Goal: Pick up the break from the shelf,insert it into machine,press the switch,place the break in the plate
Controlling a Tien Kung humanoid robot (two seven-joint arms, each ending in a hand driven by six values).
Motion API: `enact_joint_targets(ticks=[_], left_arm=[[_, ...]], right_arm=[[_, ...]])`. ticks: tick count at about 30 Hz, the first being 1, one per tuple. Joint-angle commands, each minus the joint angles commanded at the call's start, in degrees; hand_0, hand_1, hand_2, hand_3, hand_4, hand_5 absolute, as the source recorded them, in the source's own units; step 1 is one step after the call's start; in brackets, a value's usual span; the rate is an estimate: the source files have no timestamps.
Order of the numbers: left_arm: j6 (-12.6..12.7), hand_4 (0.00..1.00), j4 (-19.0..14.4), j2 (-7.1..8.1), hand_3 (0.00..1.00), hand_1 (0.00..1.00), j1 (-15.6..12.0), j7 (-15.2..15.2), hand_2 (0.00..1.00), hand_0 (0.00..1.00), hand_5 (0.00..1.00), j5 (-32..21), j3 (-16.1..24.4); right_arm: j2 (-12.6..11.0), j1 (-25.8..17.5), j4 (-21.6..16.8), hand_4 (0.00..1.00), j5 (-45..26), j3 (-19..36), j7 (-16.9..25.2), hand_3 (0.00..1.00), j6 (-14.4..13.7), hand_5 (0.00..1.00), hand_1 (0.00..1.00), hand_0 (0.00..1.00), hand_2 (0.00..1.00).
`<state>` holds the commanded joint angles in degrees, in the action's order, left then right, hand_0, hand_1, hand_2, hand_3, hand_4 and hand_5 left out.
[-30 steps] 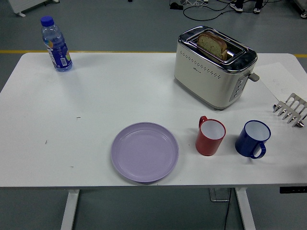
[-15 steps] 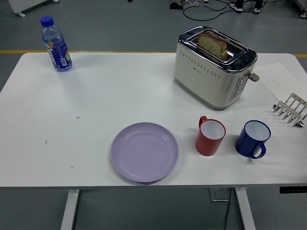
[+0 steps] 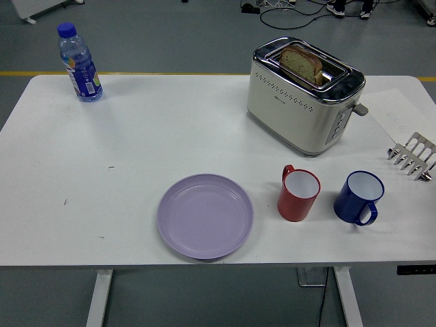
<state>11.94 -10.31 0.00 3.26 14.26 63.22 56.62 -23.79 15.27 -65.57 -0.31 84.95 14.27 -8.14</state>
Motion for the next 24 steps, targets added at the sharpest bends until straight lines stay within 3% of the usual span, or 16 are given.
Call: enact_joint_targets(ticks=[4, 5, 10, 11, 16, 17, 24], left_arm=[[-0.3, 0.256, 0.0, 0.00, 0.507, 0.452, -0.2, 0.0, 0.467, 0.621, 0.817, 0.2, -0.5], [-0.4, 0.256, 0.0, 0.00, 0.507, 0.454, -0.2, 0.0, 0.469, 0.621, 0.816, 0.2, -0.5], [-0.4, 0.256, 0.0, 0.00, 0.507, 0.454, -0.5, -0.3, 0.469, 0.621, 0.816, -0.7, -0.5], [-0.4, 0.256, 0.0, 0.00, 0.507, 0.454, -0.5, -0.3, 0.469, 0.621, 0.818, -0.8, -0.5], [-0.5, 0.256, 0.0, 0.00, 0.507, 0.454, -0.4, -0.3, 0.469, 0.621, 0.818, -0.7, -0.6], [-0.5, 0.257, 0.0, 0.00, 0.507, 0.454, -0.4, -0.3, 0.470, 0.621, 0.819, -0.9, -0.5], [-0.3, 0.257, 0.0, 0.00, 0.507, 0.454, 0.1, -0.4, 0.470, 0.621, 0.819, -1.6, -0.5]], right_arm=[[-0.4, 0.8, -2.6, 0.461, 8.8, -1.7, 0.5, 0.613, -0.5, 0.308, 0.664, 0.708, 0.684], [-0.5, 0.9, -2.9, 0.615, 11.1, -2.0, 0.6, 0.671, -0.5, 0.228, 0.704, 0.734, 0.723], [-1.1, 3.5, -4.9, 0.615, 23.1, -5.5, 0.3, 0.671, -1.7, 0.228, 0.704, 0.734, 0.723], [-1.2, 3.7, -5.0, 0.695, 25.4, -5.9, 0.1, 0.718, -1.9, 0.207, 0.732, 0.791, 0.759], [-2.1, 7.0, -5.7, 0.695, 37.3, -10.0, -3.5, 0.718, -3.9, 0.207, 0.732, 0.791, 0.759], [-2.3, 8.2, -5.9, 0.783, 40.3, -11.2, -4.7, 0.819, -4.1, 0.175, 0.805, 0.878, 0.837], [-2.1, 14.1, -5.9, 0.814, 56.7, -17.2, -9.3, 0.843, -5.2, 0.170, 0.823, 0.911, 0.870]])
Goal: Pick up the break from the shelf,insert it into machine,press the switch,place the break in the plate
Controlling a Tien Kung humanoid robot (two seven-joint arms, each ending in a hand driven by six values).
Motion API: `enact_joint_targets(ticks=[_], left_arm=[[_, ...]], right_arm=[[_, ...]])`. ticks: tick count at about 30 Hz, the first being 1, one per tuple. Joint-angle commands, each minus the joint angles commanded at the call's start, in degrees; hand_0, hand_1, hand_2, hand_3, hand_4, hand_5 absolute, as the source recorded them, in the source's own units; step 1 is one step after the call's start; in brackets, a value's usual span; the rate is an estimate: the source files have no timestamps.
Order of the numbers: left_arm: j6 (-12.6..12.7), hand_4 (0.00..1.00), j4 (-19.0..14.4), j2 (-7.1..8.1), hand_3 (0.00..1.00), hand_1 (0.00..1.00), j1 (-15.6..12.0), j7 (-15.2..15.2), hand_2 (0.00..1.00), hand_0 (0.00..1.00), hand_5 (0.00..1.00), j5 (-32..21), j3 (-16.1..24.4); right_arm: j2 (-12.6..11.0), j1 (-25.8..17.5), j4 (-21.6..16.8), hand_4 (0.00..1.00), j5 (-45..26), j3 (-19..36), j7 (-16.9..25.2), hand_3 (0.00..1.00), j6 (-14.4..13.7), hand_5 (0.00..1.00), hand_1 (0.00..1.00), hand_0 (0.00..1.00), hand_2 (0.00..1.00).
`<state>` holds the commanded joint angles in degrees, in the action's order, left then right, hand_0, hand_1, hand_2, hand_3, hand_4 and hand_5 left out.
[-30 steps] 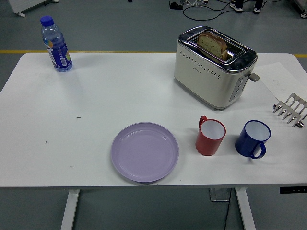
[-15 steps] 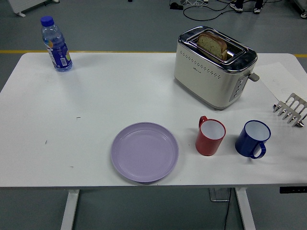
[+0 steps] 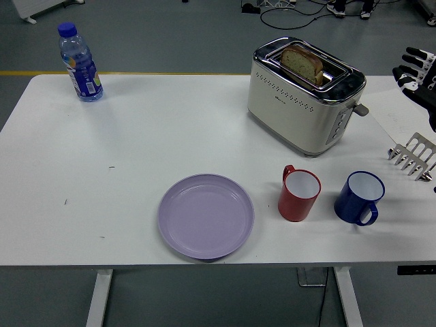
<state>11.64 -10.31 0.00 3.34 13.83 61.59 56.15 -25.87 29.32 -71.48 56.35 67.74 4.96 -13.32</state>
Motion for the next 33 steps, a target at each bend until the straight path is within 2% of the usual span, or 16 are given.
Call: enact_joint_targets(ticks=[6, 10, 15, 24, 33], left_arm=[[0.1, 0.257, 0.0, 0.00, 0.507, 0.456, 0.3, -0.1, 0.470, 0.621, 0.819, -0.4, 0.0], [0.3, 0.257, 0.0, 0.00, 0.507, 0.456, 0.5, -0.2, 0.470, 0.621, 0.819, -1.0, 0.0], [0.4, 0.257, 0.0, 0.00, 0.507, 0.457, 1.0, -0.2, 0.471, 0.623, 0.819, -1.6, -0.4], [0.8, 0.258, 0.0, 0.00, 0.506, 0.457, 1.5, -0.4, 0.466, 0.622, 0.819, -2.7, -0.8], [1.1, 0.258, 0.0, 0.13, 0.507, 0.456, 1.9, -0.6, 0.466, 0.622, 0.818, -4.1, -2.0]], right_arm=[[1.1, 3.8, 0.4, 0.824, 14.3, -3.8, -1.4, 0.851, 0.3, 0.167, 0.828, 0.913, 0.869], [3.5, 7.4, 1.8, 0.824, 24.0, -7.0, -2.7, 0.851, -0.1, 0.167, 0.828, 0.913, 0.869], [7.9, 12.6, 5.4, 0.837, 35.9, -10.6, -4.7, 0.857, -1.1, 0.163, 0.833, 0.918, 0.875], [13.7, 18.3, 12.4, 0.837, 40.0, -12.0, -6.6, 0.853, -2.4, 0.177, 0.832, 0.921, 0.880], [17.7, 22.8, 20.4, 0.832, 43.3, -13.3, -8.7, 0.847, -3.2, 0.182, 0.827, 0.915, 0.877]])
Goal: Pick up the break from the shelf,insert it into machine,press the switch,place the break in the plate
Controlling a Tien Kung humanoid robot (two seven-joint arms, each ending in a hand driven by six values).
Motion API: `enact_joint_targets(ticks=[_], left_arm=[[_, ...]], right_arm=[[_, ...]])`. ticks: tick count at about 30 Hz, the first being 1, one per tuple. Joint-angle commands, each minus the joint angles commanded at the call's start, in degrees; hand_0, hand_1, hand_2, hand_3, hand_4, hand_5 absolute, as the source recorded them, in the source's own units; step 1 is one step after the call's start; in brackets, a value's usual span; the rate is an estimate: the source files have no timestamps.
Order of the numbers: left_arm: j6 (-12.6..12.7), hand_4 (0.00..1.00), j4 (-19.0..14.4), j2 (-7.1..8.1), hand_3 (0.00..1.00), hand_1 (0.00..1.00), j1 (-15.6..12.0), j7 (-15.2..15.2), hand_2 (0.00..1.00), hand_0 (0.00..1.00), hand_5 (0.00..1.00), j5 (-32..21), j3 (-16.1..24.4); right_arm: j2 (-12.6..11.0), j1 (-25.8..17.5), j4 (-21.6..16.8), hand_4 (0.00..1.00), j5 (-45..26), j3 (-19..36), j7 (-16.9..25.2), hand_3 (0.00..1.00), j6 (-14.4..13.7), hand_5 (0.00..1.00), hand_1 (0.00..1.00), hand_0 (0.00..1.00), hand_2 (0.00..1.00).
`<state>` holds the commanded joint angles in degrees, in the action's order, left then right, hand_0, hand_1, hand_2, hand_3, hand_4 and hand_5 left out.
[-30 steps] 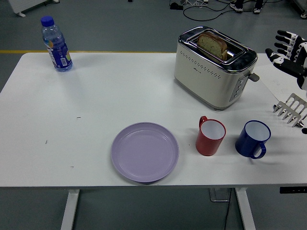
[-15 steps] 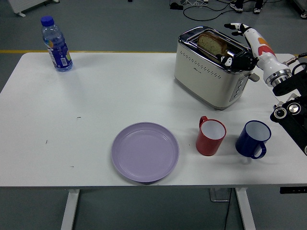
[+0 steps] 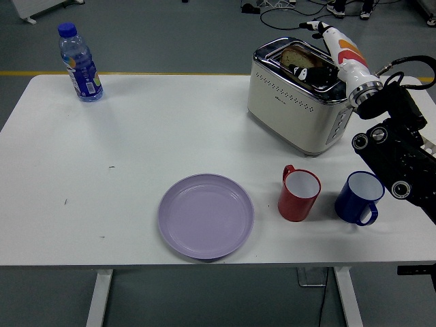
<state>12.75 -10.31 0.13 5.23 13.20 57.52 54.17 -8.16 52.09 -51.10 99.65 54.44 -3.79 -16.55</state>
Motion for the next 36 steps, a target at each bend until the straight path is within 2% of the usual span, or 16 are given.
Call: enact_joint_targets(ticks=[2, 7, 8, 13, 14, 19, 20, 25, 26, 32, 33, 36], left_arm=[[0.0, 0.257, 0.0, 0.07, 0.507, 0.456, 0.1, 0.0, 0.465, 0.624, 0.817, -0.2, -0.2], [0.1, 0.257, 0.0, 0.15, 0.507, 0.456, 0.3, -0.1, 0.465, 0.624, 0.817, -0.8, -0.6], [0.1, 0.257, 0.0, 0.17, 0.508, 0.455, 0.4, -0.1, 0.465, 0.624, 0.817, -0.8, -0.7], [0.2, 0.257, 0.0, 0.25, 0.508, 0.455, 0.5, -0.1, 0.465, 0.624, 0.817, -1.2, -1.0], [0.2, 0.258, 0.0, 0.27, 0.508, 0.453, 0.5, -0.1, 0.463, 0.624, 0.816, -1.2, -1.0], [0.3, 0.258, 0.0, 0.35, 0.508, 0.453, 0.7, -0.1, 0.463, 0.624, 0.816, -1.4, -1.2], [0.3, 0.258, 0.0, 0.36, 0.508, 0.452, 0.7, -0.1, 0.462, 0.624, 0.817, -1.4, -1.3], [0.3, 0.258, 0.0, 0.49, 0.508, 0.452, 1.0, -0.2, 0.462, 0.624, 0.817, -1.7, -1.5], [0.4, 0.259, 0.0, 0.50, 0.508, 0.452, 1.0, -0.2, 0.460, 0.625, 0.817, -1.6, -1.4], [0.4, 0.259, 0.0, 0.56, 0.508, 0.452, 1.1, -0.1, 0.460, 0.625, 0.817, -1.5, -1.4], [0.4, 0.258, 0.0, 0.56, 0.508, 0.450, 1.1, -0.1, 0.459, 0.625, 0.817, -1.5, -1.4], [0.4, 0.258, 0.0, 0.60, 0.508, 0.450, 1.2, -0.1, 0.459, 0.625, 0.817, -1.4, -1.4]], right_arm=[[0.8, 1.0, 1.8, 0.828, 1.0, -0.4, -0.8, 0.831, -0.1, 0.183, 0.797, 0.878, 0.848], [2.5, 3.6, 6.5, 0.828, 3.6, -1.7, -2.4, 0.831, -0.6, 0.183, 0.797, 0.878, 0.848], [2.8, 4.3, 7.5, 0.823, 4.0, -1.9, -2.7, 0.788, -0.7, 0.185, 0.729, 0.775, 0.756], [4.2, 6.7, 11.7, 0.823, 5.9, -2.6, -4.0, 0.788, -0.7, 0.185, 0.729, 0.775, 0.756], [4.4, 7.1, 12.7, 0.814, 6.2, -2.8, -4.3, 0.735, -0.6, 0.178, 0.638, 0.634, 0.647], [5.9, 9.0, 16.8, 0.814, 9.1, -3.7, -5.6, 0.735, -0.2, 0.178, 0.638, 0.634, 0.647], [6.0, 9.2, 17.4, 0.795, 9.5, -3.9, -5.7, 0.683, -0.3, 0.167, 0.575, 0.516, 0.578], [6.9, 10.5, 19.4, 0.795, 11.8, -4.3, -6.2, 0.683, -0.5, 0.167, 0.575, 0.516, 0.578], [7.0, 10.8, 19.8, 0.765, 12.2, -4.4, -6.3, 0.627, -0.4, 0.145, 0.488, 0.393, 0.501], [8.1, 11.9, 21.0, 0.765, 13.9, -5.6, -6.7, 0.627, -0.1, 0.145, 0.488, 0.393, 0.501], [8.1, 12.0, 21.0, 0.725, 14.0, -5.6, -6.7, 0.543, -0.1, 0.109, 0.422, 0.318, 0.448], [8.2, 12.2, 21.2, 0.725, 14.4, -6.4, -6.7, 0.543, 0.2, 0.109, 0.422, 0.318, 0.448]])
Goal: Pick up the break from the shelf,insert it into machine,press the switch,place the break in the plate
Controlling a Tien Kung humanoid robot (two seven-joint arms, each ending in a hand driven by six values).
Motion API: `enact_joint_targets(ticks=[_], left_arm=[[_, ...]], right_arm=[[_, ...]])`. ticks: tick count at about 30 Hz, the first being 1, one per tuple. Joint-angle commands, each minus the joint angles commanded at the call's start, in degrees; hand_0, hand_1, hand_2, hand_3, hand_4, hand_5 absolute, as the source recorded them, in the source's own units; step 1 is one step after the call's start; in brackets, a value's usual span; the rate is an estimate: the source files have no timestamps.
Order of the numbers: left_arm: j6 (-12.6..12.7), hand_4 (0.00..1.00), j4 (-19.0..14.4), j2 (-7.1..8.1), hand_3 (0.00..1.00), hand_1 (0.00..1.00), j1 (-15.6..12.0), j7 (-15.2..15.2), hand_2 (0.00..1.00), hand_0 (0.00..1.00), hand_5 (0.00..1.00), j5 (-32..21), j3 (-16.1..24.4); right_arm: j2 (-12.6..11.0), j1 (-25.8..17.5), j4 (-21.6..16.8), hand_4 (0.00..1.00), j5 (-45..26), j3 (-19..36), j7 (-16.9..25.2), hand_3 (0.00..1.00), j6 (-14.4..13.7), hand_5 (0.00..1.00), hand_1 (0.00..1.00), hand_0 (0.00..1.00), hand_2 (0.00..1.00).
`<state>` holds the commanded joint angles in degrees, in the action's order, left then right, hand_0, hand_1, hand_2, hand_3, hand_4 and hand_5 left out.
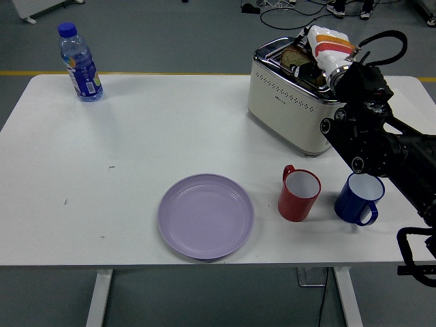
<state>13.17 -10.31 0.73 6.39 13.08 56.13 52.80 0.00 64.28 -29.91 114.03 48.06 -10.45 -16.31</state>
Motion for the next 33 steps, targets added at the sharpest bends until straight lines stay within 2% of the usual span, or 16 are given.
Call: enact_joint_targets(ticks=[2, 3, 8, 9, 17, 20, 21, 26, 33], left_arm=[[0.0, 0.258, 0.0, 0.02, 0.508, 0.450, 0.0, 0.0, 0.459, 0.625, 0.817, 0.1, 0.1], [0.0, 0.258, 0.0, 0.02, 0.508, 0.448, 0.0, 0.0, 0.456, 0.625, 0.816, 0.1, 0.1], [0.1, 0.258, 0.0, 0.07, 0.508, 0.448, 0.1, 0.0, 0.456, 0.625, 0.816, 0.1, 0.1], [0.1, 0.259, 0.0, 0.07, 0.508, 0.448, 0.1, 0.0, 0.454, 0.624, 0.813, 0.2, 0.1], [0.1, 0.257, 0.0, 0.11, 0.508, 0.447, 0.1, 0.1, 0.453, 0.624, 0.808, 0.3, 0.2], [0.1, 0.257, 0.0, 0.10, 0.508, 0.447, -0.1, 0.1, 0.453, 0.624, 0.808, 0.6, 0.4], [0.1, 0.259, 0.0, 0.09, 0.508, 0.448, -0.1, 0.1, 0.453, 0.625, 0.809, 0.6, 0.5], [0.0, 0.259, 0.0, 0.06, 0.508, 0.448, -0.4, 0.2, 0.451, 0.624, 0.810, 1.1, 0.8], [0.0, 0.260, 0.0, 0.01, 0.508, 0.447, -1.0, 0.4, 0.450, 0.623, 0.811, 1.9, 1.3]], right_arm=[[0.0, 0.1, 0.1, 0.725, 0.6, -0.3, 0.0, 0.543, 0.1, 0.109, 0.422, 0.318, 0.448], [0.0, 0.1, 0.1, 0.632, 0.8, -0.3, 0.0, 0.493, 0.1, 0.038, 0.351, 0.237, 0.424], [0.0, 0.5, 0.6, 0.632, 4.0, -0.8, -0.6, 0.493, -0.6, 0.038, 0.351, 0.237, 0.424], [0.0, 0.5, 0.6, 0.592, 4.3, -0.8, -0.7, 0.484, -0.8, 0.002, 0.329, 0.178, 0.408], [0.0, 0.8, 0.4, 0.566, 7.1, -0.9, -0.9, 0.472, -4.6, 0.002, 0.306, 0.154, 0.385], [-0.7, 0.8, -0.5, 0.566, 7.8, -0.5, -0.5, 0.472, -6.4, 0.002, 0.306, 0.154, 0.385], [-0.8, 0.8, -0.6, 0.525, 7.8, -0.5, -0.4, 0.469, -6.5, 0.002, 0.301, 0.174, 0.380], [-2.7, 0.7, -3.5, 0.525, 8.6, 0.7, 0.4, 0.469, -9.5, 0.002, 0.301, 0.174, 0.380], [-6.6, 0.1, -12.9, 0.502, 9.2, 2.6, 0.5, 0.450, -12.6, 0.002, 0.284, 0.160, 0.368]])
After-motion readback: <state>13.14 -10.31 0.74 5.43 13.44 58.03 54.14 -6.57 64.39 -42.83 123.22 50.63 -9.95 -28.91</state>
